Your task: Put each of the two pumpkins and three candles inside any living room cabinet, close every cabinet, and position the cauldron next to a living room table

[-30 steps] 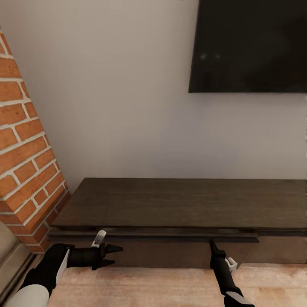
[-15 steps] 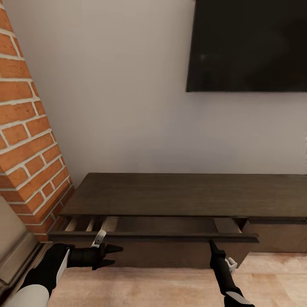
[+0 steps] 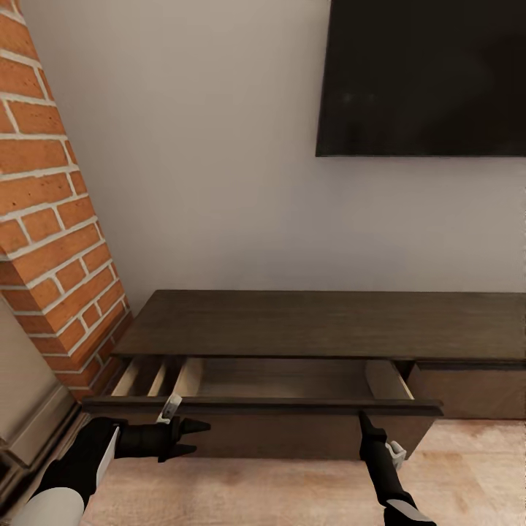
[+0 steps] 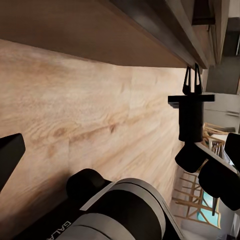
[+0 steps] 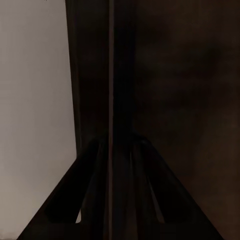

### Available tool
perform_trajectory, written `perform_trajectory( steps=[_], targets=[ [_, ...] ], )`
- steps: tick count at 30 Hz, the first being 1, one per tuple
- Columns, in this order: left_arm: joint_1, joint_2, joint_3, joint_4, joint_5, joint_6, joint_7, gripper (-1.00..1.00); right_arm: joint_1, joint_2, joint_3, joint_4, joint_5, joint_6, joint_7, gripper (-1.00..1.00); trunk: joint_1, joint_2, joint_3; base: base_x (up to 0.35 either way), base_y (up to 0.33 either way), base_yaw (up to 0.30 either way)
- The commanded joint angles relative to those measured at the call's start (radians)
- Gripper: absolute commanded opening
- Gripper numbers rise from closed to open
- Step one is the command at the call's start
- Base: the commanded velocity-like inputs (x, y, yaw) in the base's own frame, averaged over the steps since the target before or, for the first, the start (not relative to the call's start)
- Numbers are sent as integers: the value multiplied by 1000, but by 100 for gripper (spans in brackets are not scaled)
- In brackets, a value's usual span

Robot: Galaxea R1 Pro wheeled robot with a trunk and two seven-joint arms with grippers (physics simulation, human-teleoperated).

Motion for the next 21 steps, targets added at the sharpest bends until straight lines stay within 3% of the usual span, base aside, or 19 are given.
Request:
perform_trajectory(
  steps=[1,21],
  targets=[
    [0,0,0,0,0,0,0,100,0,0,-2,-2,-4,3,13,-100,0,0,0,-53,0,0],
    [0,-1,-1,0,0,0,0,100,0,0,-2,-2,-4,5,13,-100,0,0,0,-153,0,0]
  ],
)
